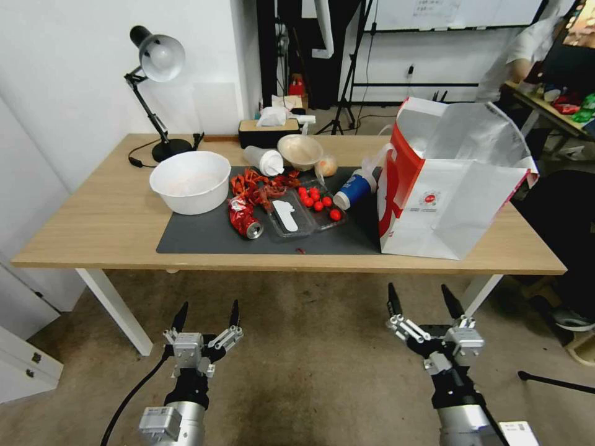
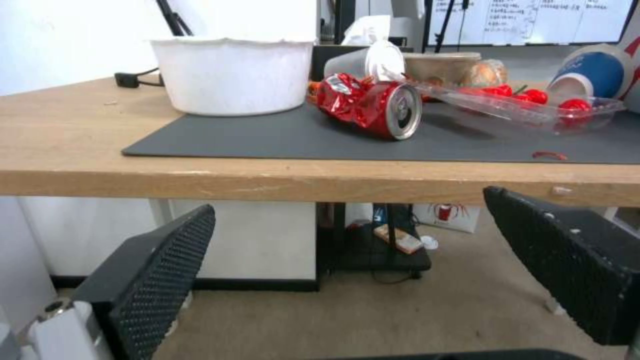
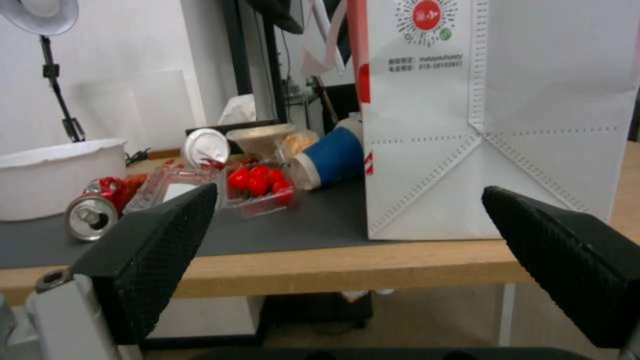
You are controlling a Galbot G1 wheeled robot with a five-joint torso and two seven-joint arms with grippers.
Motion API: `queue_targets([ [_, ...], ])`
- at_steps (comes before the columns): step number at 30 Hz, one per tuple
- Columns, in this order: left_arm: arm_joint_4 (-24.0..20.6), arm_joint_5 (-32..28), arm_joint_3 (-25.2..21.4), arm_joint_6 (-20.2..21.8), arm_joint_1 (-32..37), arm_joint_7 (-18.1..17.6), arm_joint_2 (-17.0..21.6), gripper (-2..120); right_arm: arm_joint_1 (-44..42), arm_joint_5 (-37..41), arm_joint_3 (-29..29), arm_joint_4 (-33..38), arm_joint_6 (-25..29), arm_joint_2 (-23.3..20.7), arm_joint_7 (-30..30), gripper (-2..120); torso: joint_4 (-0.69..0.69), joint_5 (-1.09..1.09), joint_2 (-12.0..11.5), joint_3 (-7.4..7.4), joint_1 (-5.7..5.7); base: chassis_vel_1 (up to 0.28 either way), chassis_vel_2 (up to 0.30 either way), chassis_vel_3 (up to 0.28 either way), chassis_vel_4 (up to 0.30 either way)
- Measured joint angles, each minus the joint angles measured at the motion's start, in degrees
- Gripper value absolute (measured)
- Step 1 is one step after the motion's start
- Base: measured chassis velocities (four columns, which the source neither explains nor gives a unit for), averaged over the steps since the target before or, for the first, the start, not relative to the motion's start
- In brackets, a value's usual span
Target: Pick up the food delivery bag from the floor and place it on the table.
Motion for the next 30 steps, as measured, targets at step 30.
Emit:
queue_targets([
  [30,-0.17,-0.12,0.13,-0.07,-0.86,0.98,0.21,100,-0.23,-1.93,-0.38,-0.51,0.16,1.94,-2.08,100,0.00,0.00,0.00,0.00,0.00,0.000,0.000,0.000,0.000],
])
